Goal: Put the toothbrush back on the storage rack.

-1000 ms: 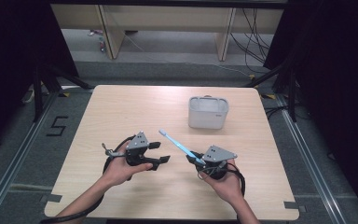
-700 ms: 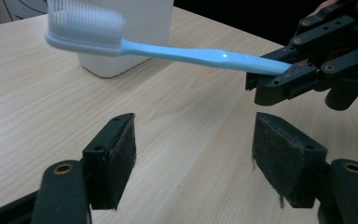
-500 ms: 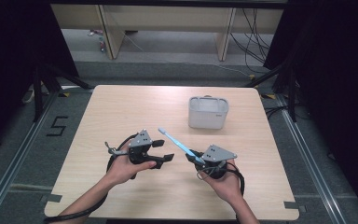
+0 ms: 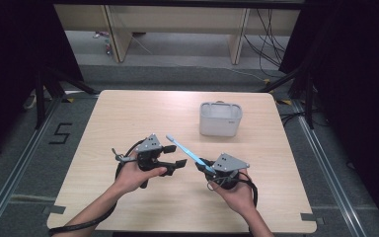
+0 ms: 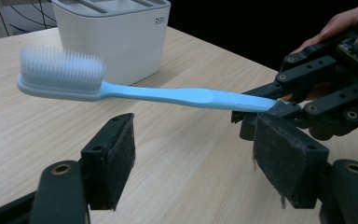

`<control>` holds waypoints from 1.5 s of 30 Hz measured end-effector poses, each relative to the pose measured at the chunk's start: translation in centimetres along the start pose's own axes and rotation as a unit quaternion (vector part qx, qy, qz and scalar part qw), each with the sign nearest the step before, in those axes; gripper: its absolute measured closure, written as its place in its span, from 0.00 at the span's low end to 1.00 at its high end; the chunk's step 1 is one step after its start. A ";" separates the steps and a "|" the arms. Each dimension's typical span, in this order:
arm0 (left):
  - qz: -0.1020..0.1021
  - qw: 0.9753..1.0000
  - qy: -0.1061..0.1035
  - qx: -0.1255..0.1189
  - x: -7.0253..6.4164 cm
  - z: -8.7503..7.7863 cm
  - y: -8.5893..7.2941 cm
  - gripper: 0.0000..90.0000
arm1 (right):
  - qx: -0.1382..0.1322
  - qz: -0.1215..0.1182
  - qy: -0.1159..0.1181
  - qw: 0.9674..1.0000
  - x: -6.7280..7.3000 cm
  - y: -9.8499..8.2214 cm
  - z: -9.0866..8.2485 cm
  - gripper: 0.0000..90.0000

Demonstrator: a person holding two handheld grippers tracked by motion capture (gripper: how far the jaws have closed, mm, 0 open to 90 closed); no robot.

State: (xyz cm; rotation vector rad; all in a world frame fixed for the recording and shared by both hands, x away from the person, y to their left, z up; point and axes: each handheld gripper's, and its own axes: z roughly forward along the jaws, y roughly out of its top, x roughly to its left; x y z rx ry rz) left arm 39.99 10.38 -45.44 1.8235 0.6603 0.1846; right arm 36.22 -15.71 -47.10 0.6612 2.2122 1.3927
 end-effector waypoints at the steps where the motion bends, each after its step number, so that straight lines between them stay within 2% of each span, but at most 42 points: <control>1: 0.000 1.000 -0.002 -0.002 0.0 0.0 0.0 0.32 | 0.000 -0.001 0.002 1.000 0.0 0.0 0.0 0.87; 5: 0.000 1.000 -0.002 -0.002 -0.1 0.1 0.2 0.32 | -0.006 -0.009 -0.002 1.000 0.1 0.2 0.1 0.87; 7: -0.004 1.000 -0.003 -0.005 -0.1 0.2 0.2 0.32 | -0.006 -0.003 -0.001 1.000 0.3 0.3 0.1 0.87; 8: -0.006 1.000 -0.004 -0.007 -0.1 0.2 0.2 0.32 | -0.008 -0.010 -0.003 1.000 0.3 0.4 0.1 0.87; 11: -0.009 1.000 -0.005 -0.009 -0.2 0.3 0.3 0.32 | -0.008 -0.008 0.000 1.000 0.3 0.5 0.2 0.87; 14: -0.011 1.000 -0.006 -0.014 -0.1 0.3 0.4 0.31 | -0.012 -0.022 -0.002 1.000 0.3 0.6 0.1 0.87; 15: -0.014 1.000 -0.011 -0.020 -0.1 0.4 0.4 0.31 | -0.009 -0.006 -0.002 1.000 0.5 0.6 0.1 0.87; 16: -0.014 1.000 -0.010 -0.020 -0.1 0.3 0.5 0.31 | -0.010 -0.005 -0.003 1.000 0.5 0.7 0.1 0.87; 20: -0.018 1.000 -0.010 -0.022 -0.1 0.3 0.7 0.31 | -0.013 -0.017 -0.003 1.000 0.4 0.8 0.1 0.87; 21: -0.019 1.000 -0.011 -0.023 -0.2 0.3 0.8 0.31 | -0.013 -0.010 -0.001 1.000 0.5 0.8 0.1 0.87; 28: -0.023 0.999 -0.014 -0.029 -0.2 0.4 0.9 0.32 | -0.013 -0.011 -0.001 1.000 0.6 0.9 0.2 0.87; 29: -0.025 0.999 -0.015 -0.030 -0.2 0.5 0.9 0.32 | -0.015 -0.017 -0.004 1.000 0.5 0.9 0.2 0.87; 31: -0.029 0.999 -0.015 -0.033 -0.3 0.5 1.0 0.32 | -0.015 -0.010 -0.001 1.000 0.6 0.9 0.3 0.87; 40: -0.041 0.998 -0.018 -0.044 -0.3 0.7 1.1 0.34 | -0.021 -0.008 -0.007 1.000 0.6 0.9 0.4 0.87; 41: -0.041 0.998 -0.019 -0.044 -0.3 0.7 1.1 0.34 | -0.015 -0.006 -0.001 1.000 0.6 0.9 0.4 0.87; 45: -0.045 0.997 -0.021 -0.050 -0.3 0.7 1.2 0.37 | -0.015 -0.005 -0.001 1.000 0.6 0.8 0.4 0.87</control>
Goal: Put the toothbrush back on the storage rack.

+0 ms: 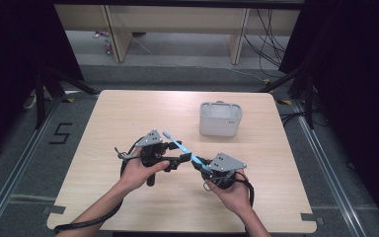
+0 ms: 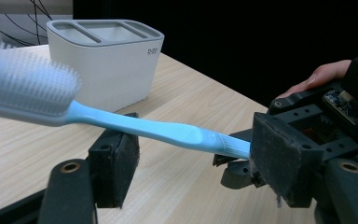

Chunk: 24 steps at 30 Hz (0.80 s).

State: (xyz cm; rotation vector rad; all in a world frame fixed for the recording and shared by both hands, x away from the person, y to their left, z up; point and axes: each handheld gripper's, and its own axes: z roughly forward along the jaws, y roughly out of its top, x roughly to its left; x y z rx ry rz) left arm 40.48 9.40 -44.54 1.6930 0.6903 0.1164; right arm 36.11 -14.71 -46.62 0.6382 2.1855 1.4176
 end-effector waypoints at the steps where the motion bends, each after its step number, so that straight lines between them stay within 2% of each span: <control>1: -0.004 1.000 -0.002 -0.005 0.0 0.0 0.0 0.38 | 0.001 0.000 0.001 1.000 0.0 0.0 0.0 0.87; 5: -0.012 1.000 -0.004 -0.008 0.0 0.0 0.2 0.42 | -0.003 -0.004 -0.001 1.000 0.0 0.0 0.2 0.87; 6: -0.012 1.000 -0.004 -0.009 -0.1 0.0 0.2 0.43 | 0.000 0.004 -0.001 1.000 0.1 0.0 0.2 0.87; 8: -0.011 1.000 -0.008 -0.012 -0.1 0.0 0.3 0.44 | -0.001 -0.006 -0.002 1.000 0.0 0.0 0.3 0.87; 11: -0.009 1.000 -0.008 -0.014 -0.2 0.0 0.4 0.49 | 0.003 -0.001 0.003 1.000 0.1 -0.1 0.3 0.87; 20: 0.019 1.000 -0.003 -0.023 -0.7 -0.1 1.0 0.69 | 0.008 0.002 0.004 1.000 0.1 0.0 0.6 0.87; 23: 0.025 0.999 -0.011 -0.028 -1.0 -0.1 1.2 0.75 | 0.006 0.004 0.001 1.000 0.3 0.0 0.8 0.87; 24: 0.028 0.999 -0.013 -0.030 -1.2 -0.1 1.3 0.76 | 0.004 -0.003 -0.004 1.000 0.2 0.0 0.9 0.87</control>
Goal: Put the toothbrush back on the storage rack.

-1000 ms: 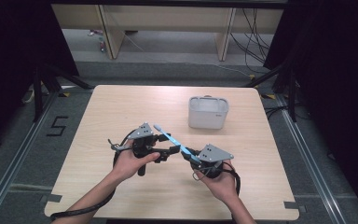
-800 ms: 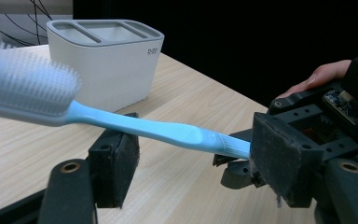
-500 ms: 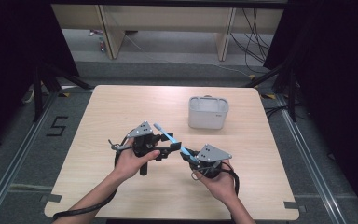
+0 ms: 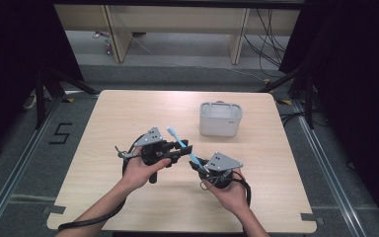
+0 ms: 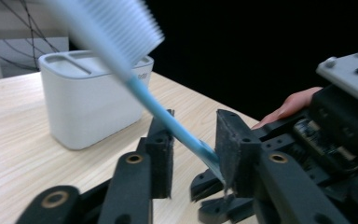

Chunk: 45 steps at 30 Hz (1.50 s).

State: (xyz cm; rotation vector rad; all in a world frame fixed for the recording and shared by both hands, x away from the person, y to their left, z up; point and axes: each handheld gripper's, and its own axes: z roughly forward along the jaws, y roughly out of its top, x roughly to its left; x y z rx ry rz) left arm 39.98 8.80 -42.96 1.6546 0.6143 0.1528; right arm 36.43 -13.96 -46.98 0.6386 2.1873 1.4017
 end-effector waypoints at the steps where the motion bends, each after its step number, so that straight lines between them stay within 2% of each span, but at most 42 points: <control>1: 0.001 1.000 -0.002 -0.002 -0.1 0.0 0.1 0.77 | 0.002 0.004 0.002 1.000 0.1 0.0 0.1 0.87; 2: 0.003 1.000 -0.005 -0.004 -0.2 0.1 0.2 0.79 | 0.006 0.005 0.008 1.000 0.1 0.0 0.1 0.87; 9: 0.002 1.000 -0.026 -0.016 -0.9 0.3 0.5 0.86 | 0.005 0.005 0.008 1.000 0.5 0.2 0.5 0.86; 10: 0.010 1.000 -0.025 -0.012 -1.3 0.4 0.7 0.87 | 0.004 -0.004 0.007 1.000 0.5 0.3 0.6 0.85; 11: 0.017 1.000 -0.024 -0.008 -1.4 0.4 0.8 0.87 | 0.004 -0.001 0.008 1.000 0.6 0.3 0.7 0.83; 14: 0.030 0.999 -0.018 -0.007 -1.7 0.4 1.0 0.88 | 0.005 0.003 0.011 1.000 0.6 0.4 0.7 0.75; 16: 0.041 0.999 -0.007 -0.003 -1.7 0.3 1.2 0.88 | 0.002 0.011 0.008 1.000 0.6 0.4 0.7 0.70; 22: 0.045 0.999 0.012 -0.005 -1.4 0.0 1.1 0.88 | -0.002 0.020 -0.004 1.000 0.3 0.3 0.0 0.60; 24: 0.048 0.999 0.017 -0.005 -1.2 -0.1 1.1 0.88 | -0.001 0.018 -0.009 1.000 0.1 0.2 -0.2 0.59; 29: 0.057 0.998 0.032 -0.007 -1.0 -0.3 1.1 0.88 | 0.014 0.040 -0.003 0.999 0.1 -0.3 -0.5 0.57; 31: 0.061 0.997 0.038 -0.007 -0.9 -0.4 1.1 0.88 | 0.009 0.038 -0.009 0.999 -0.1 -0.5 -0.6 0.57; 32: 0.061 0.997 0.040 -0.007 -0.9 -0.4 1.1 0.88 | 0.011 0.049 -0.006 0.999 0.0 -0.5 -0.7 0.57; 33: 0.062 0.997 0.042 -0.008 -0.9 -0.4 1.1 0.88 | 0.009 0.048 0.000 0.999 -0.1 -0.5 -0.7 0.57; 34: 0.063 0.997 0.044 -0.009 -0.9 -0.4 1.1 0.88 | 0.007 0.049 -0.010 0.999 0.0 -0.5 -0.8 0.56; 35: 0.063 0.997 0.044 -0.009 -0.9 -0.4 1.1 0.88 | 0.010 0.052 -0.007 0.999 0.0 -0.5 -0.9 0.56; 36: 0.065 0.997 0.048 -0.011 -0.9 -0.4 1.1 0.88 | 0.008 0.041 -0.012 0.999 -0.2 -0.5 -1.0 0.56; 39: 0.072 0.996 0.053 -0.012 -0.8 -0.4 1.2 0.88 | 0.001 0.038 -0.017 0.999 -0.3 -0.7 -0.9 0.56; 42: 0.073 0.996 0.057 -0.014 -0.8 -0.3 1.3 0.88 | 0.001 0.043 -0.020 0.999 -0.3 -0.9 -1.1 0.56; 43: 0.074 0.995 0.057 -0.015 -0.7 -0.2 1.3 0.88 | 0.006 0.052 -0.017 0.998 -0.2 -0.9 -1.2 0.57; 45: 0.074 0.996 0.057 -0.015 -0.7 -0.2 1.3 0.88 | 0.005 0.047 -0.020 0.999 -0.4 -0.9 -1.4 0.57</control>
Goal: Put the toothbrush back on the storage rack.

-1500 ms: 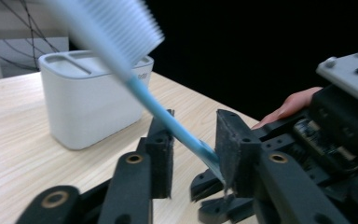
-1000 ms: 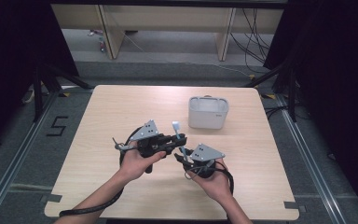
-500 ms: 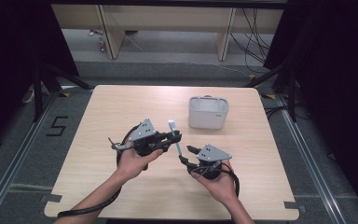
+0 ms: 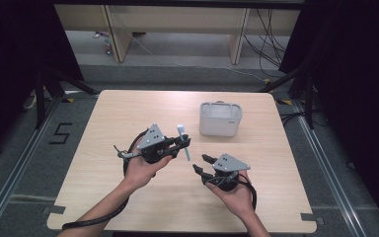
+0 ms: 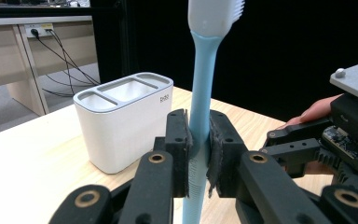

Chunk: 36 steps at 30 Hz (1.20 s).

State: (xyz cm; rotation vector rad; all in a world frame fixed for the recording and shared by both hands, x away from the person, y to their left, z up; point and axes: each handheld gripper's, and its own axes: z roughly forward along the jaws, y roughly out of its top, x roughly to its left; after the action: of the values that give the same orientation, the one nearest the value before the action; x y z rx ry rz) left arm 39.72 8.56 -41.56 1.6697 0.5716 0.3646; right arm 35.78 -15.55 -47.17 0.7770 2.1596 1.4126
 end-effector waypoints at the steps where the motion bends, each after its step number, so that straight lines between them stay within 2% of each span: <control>1: 0.002 1.000 0.000 0.003 0.0 0.0 0.0 0.88 | -0.003 0.008 -0.002 1.000 0.1 0.0 0.0 0.57; 3: 0.002 1.000 -0.001 0.003 0.0 0.1 0.0 0.88 | -0.006 0.003 -0.003 1.000 -0.1 0.2 -0.2 0.57; 4: 0.003 1.000 -0.002 0.004 0.0 0.2 0.0 0.88 | -0.005 0.010 -0.002 1.000 -0.1 0.3 -0.3 0.57; 5: 0.005 1.000 -0.004 0.006 -0.1 0.3 0.1 0.88 | -0.012 0.009 0.010 1.000 -0.2 0.4 -0.2 0.57; 6: 0.008 1.000 -0.005 0.009 -0.1 0.4 0.1 0.88 | -0.008 0.010 0.003 1.000 -0.1 0.6 -0.4 0.57; 9: 0.012 1.000 -0.015 0.015 -0.3 0.7 0.1 0.88 | -0.028 -0.002 0.019 0.999 -0.3 0.9 -0.2 0.56; 10: 0.014 1.000 -0.019 0.015 -0.3 0.8 0.1 0.88 | -0.031 -0.002 0.015 0.999 -0.3 1.1 -0.3 0.56; 12: 0.017 0.999 -0.025 0.018 -0.5 1.0 0.1 0.88 | -0.029 0.000 0.033 0.999 -0.5 1.3 -0.3 0.57; 15: 0.021 0.999 -0.036 0.021 -0.9 1.3 0.1 0.88 | -0.030 -0.004 0.036 0.999 -0.7 1.6 0.0 0.58; 16: 0.021 0.999 -0.038 0.022 -1.0 1.3 0.1 0.88 | -0.034 0.002 0.034 0.999 -0.6 1.6 0.1 0.59; 17: 0.024 0.999 -0.041 0.024 -1.1 1.4 0.1 0.88 | -0.036 -0.014 0.039 0.998 -0.9 1.8 0.2 0.59; 19: 0.026 0.998 -0.045 0.026 -1.2 1.4 0.1 0.88 | -0.038 0.004 0.046 0.998 -0.8 1.9 0.3 0.61; 20: 0.028 0.998 -0.049 0.027 -1.4 1.5 0.1 0.88 | -0.034 0.002 0.046 0.998 -0.9 2.0 0.2 0.61; 21: 0.029 0.998 -0.051 0.029 -1.5 1.5 0.1 0.88 | -0.044 -0.009 0.040 0.998 -1.1 2.0 0.3 0.62; 22: 0.030 0.998 -0.052 0.030 -1.5 1.5 0.1 0.88 | -0.041 -0.002 0.045 0.998 -1.1 2.1 0.3 0.62; 26: 0.026 0.997 -0.060 0.030 -1.7 1.6 0.1 0.88 | -0.043 -0.012 0.049 0.998 -1.4 2.2 0.3 0.64; 27: 0.030 0.997 -0.062 0.031 -1.7 1.6 0.2 0.88 | -0.043 -0.004 0.056 0.998 -1.3 2.2 0.4 0.65; 30: 0.029 0.997 -0.064 0.033 -1.7 1.5 0.2 0.88 | -0.051 -0.017 0.058 0.997 -1.4 2.2 0.6 0.67; 32: 0.030 0.997 -0.067 0.034 -1.8 1.6 0.2 0.88 | -0.046 -0.007 0.060 0.997 -1.2 2.2 0.5 0.70; 33: 0.030 0.997 -0.068 0.035 -1.8 1.6 0.2 0.88 | -0.048 -0.012 0.056 0.997 -1.2 2.2 0.6 0.70; 34: 0.029 0.997 -0.069 0.035 -1.8 1.6 0.1 0.88 | -0.046 -0.018 0.063 0.997 -1.2 2.2 0.6 0.71; 35: 0.028 0.997 -0.070 0.035 -1.8 1.6 0.1 0.88 | -0.043 -0.006 0.059 0.997 -1.1 2.2 0.5 0.72; 36: 0.026 0.997 -0.071 0.034 -1.9 1.6 0.1 0.88 | -0.043 -0.005 0.061 0.997 -1.1 2.2 0.5 0.74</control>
State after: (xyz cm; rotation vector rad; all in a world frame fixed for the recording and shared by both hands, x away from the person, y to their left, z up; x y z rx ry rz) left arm 39.07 6.17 -41.60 1.7622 0.4407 0.2645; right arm 37.35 -15.21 -45.27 0.6627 2.1731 1.5743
